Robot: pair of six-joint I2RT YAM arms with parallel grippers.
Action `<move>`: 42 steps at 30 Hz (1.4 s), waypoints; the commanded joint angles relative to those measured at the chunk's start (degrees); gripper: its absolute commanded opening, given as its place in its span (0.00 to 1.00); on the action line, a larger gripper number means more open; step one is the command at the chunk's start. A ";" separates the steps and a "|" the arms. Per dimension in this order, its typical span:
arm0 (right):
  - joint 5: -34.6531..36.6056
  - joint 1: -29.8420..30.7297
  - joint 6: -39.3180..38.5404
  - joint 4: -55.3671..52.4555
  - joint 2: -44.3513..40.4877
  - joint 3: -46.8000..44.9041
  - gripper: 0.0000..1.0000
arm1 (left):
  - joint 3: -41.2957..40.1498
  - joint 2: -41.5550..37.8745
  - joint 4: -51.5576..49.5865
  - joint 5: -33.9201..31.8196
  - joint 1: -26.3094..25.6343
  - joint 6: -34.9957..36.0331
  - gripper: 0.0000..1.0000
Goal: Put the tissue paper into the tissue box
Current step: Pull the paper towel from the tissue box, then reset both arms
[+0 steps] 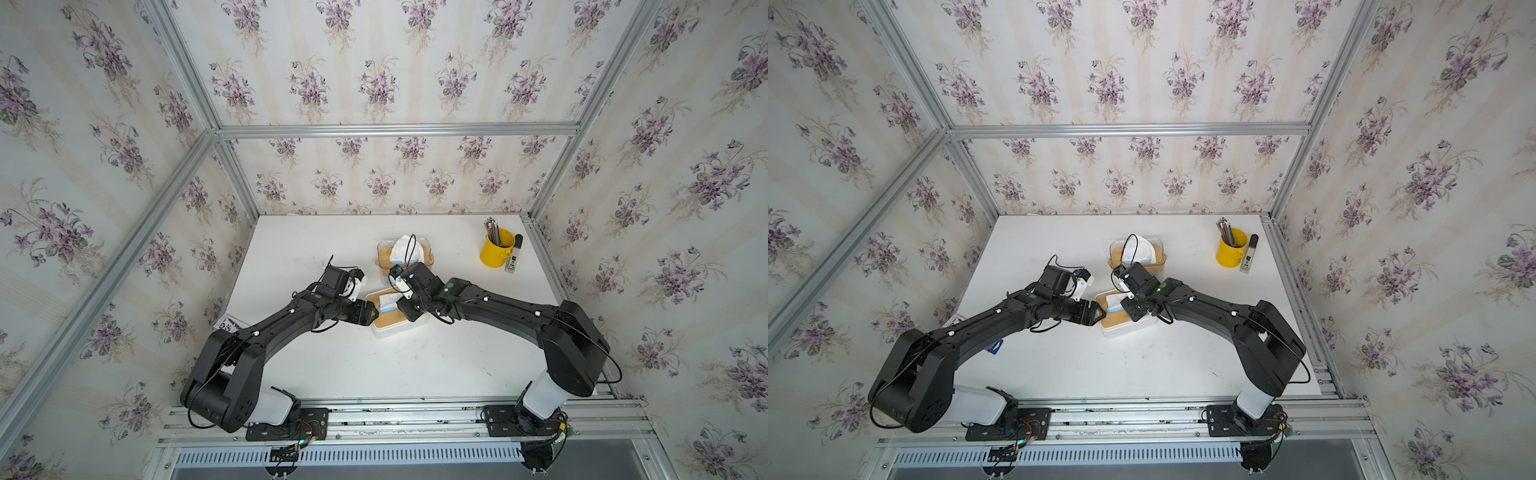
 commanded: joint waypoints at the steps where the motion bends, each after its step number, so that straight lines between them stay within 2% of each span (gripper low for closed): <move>1: 4.86 0.05 1.10 1.13 0.45 0.81 0.39 | 0.53 -0.35 -0.51 -0.10 0.05 0.68 0.85; 6: 8.95 0.03 -0.19 -2.02 1.40 3.15 0.25 | 0.41 -0.31 -0.76 -0.35 0.08 1.02 0.86; 11: 14.14 0.03 -1.71 -5.36 1.36 5.79 0.22 | 0.40 -0.26 -0.70 -0.37 0.06 1.09 0.86; 15: 14.62 0.03 -2.11 -7.56 0.29 6.82 0.33 | 0.33 -0.31 -0.69 -0.42 0.06 0.94 0.86; 19: 9.82 -0.01 -2.13 -9.02 -2.85 5.34 0.47 | 0.44 -1.65 -0.77 -0.07 0.02 0.69 0.86; 24: 1.68 -0.76 -1.50 -9.29 -9.35 2.35 0.53 | 1.02 -3.94 -1.22 0.98 0.05 -0.08 0.87; 29: 2.61 -4.78 -0.56 -7.12 -16.65 -1.46 0.58 | 0.73 -8.35 -1.50 -0.37 0.21 -0.94 0.90; 33: 9.49 -8.79 1.14 -3.43 -21.26 -5.18 0.64 | 0.59 -12.86 -2.61 -4.22 0.54 -0.88 0.92; 38: 15.13 -14.57 2.92 4.75 -26.81 -12.32 0.71 | -0.92 -18.95 -1.69 -14.74 1.09 -1.43 0.98; 42: 18.83 -20.97 4.04 11.50 -30.98 -18.34 0.75 | -3.19 -23.95 1.62 -26.12 1.57 -1.36 0.99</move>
